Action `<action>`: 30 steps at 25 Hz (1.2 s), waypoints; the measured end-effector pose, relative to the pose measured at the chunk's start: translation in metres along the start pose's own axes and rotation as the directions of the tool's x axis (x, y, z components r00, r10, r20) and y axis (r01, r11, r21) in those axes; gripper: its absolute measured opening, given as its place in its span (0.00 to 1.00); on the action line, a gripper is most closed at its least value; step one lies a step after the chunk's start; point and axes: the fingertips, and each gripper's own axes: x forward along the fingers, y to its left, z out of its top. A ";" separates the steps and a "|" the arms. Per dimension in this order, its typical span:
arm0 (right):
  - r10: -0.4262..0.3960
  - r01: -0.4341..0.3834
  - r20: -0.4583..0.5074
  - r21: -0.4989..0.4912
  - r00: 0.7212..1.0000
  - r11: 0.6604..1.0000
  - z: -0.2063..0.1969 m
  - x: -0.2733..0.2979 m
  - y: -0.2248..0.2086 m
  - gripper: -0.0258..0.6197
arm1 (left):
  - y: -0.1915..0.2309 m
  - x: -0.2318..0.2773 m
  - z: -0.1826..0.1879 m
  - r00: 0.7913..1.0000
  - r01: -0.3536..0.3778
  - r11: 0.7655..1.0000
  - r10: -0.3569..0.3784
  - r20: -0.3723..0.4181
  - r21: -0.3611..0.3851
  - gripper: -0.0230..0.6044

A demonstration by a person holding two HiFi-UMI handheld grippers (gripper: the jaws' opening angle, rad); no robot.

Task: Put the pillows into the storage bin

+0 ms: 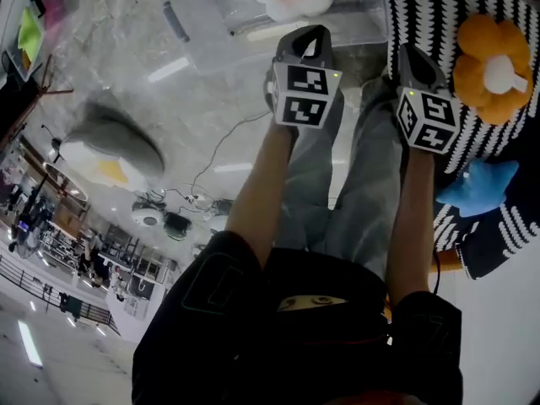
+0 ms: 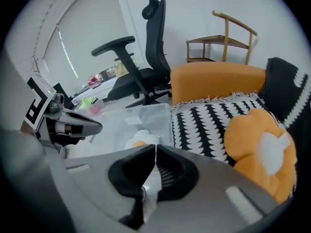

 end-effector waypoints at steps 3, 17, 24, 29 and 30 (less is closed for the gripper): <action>-0.044 0.042 0.025 0.087 0.999 0.995 -0.013 -0.022 -0.035 0.04 | -0.046 0.015 0.017 0.996 0.087 0.992 -0.085 -0.017 0.093 0.05; -0.252 0.225 0.048 0.308 0.967 0.924 -0.101 -0.108 -0.189 0.04 | -0.257 0.075 0.026 0.950 0.312 0.908 -0.291 -0.116 0.280 0.05; -0.282 0.274 -0.015 0.285 0.959 0.918 -0.139 -0.131 -0.252 0.17 | -0.316 0.107 0.020 0.958 0.281 0.903 -0.245 -0.148 0.325 0.18; -0.263 0.275 -0.084 0.203 0.961 0.940 -0.156 -0.129 -0.284 0.34 | -0.340 0.131 0.012 0.962 0.250 0.910 -0.194 -0.191 0.331 0.35; -0.260 0.274 -0.100 0.187 0.961 0.943 -0.159 -0.128 -0.291 0.37 | -0.344 0.135 0.011 0.964 0.240 0.912 -0.183 -0.196 0.331 0.36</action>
